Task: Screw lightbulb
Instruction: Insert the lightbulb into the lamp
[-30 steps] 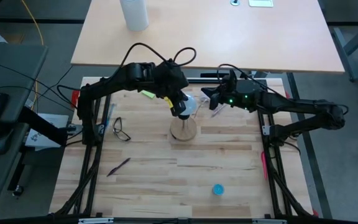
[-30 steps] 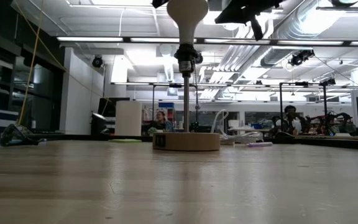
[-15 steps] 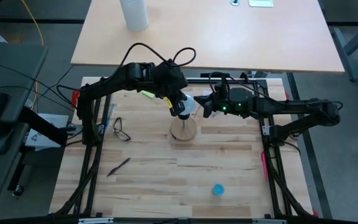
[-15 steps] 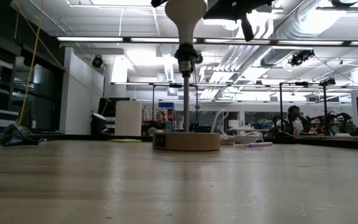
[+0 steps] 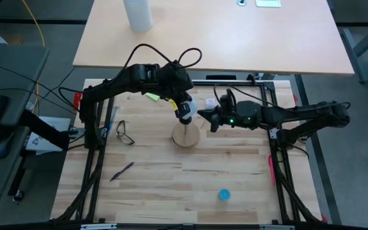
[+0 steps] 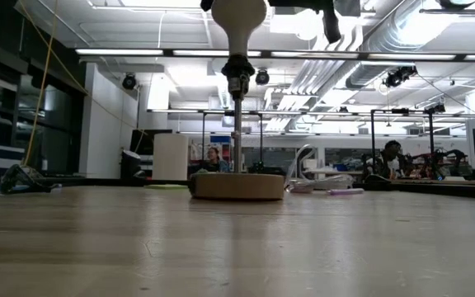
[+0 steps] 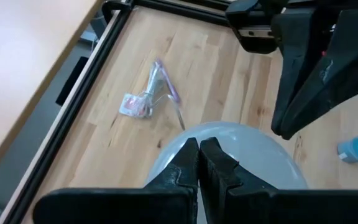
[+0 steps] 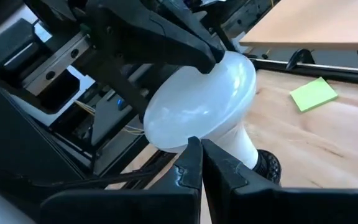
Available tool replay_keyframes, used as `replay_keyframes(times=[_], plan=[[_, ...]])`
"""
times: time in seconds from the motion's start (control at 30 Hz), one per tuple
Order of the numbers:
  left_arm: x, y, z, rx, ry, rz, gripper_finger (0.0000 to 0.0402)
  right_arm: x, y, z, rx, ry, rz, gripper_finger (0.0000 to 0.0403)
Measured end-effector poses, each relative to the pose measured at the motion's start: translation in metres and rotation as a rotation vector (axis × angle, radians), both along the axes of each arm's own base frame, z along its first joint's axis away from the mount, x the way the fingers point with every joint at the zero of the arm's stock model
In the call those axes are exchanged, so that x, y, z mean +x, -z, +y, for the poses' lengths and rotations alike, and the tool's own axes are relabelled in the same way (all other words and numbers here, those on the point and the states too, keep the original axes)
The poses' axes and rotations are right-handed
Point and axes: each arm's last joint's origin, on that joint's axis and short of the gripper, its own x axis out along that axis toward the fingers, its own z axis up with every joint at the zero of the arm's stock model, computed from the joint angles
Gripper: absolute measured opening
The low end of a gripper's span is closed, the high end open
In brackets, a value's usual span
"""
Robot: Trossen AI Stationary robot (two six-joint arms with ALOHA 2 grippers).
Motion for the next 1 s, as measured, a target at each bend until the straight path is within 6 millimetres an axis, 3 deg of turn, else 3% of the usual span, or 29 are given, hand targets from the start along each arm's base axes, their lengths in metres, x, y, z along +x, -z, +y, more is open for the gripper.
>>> replay_keyframes(times=[0.3, 0.77, 0.87, 1.0], plan=[[0.0, 0.0, 0.0, -0.005, -0.005, -0.002, 0.0, -0.003, -0.003, 0.019, 0.015, -0.063, -0.021, 0.0], [-0.005, -0.023, -0.001, 0.018, 0.001, -0.121, 0.0, -0.014, -0.014, 0.015, -0.043, -0.045, -0.046, 0.0], [-0.018, -0.034, -0.011, 0.05, 0.056, -0.11, 0.0, -0.017, -0.018, 0.007, -0.062, -0.014, -0.056, 0.0], [-0.049, -0.048, -0.038, 0.086, 0.12, -0.075, 0.0, -0.019, -0.021, -0.008, -0.08, -0.01, -0.065, 0.0]])
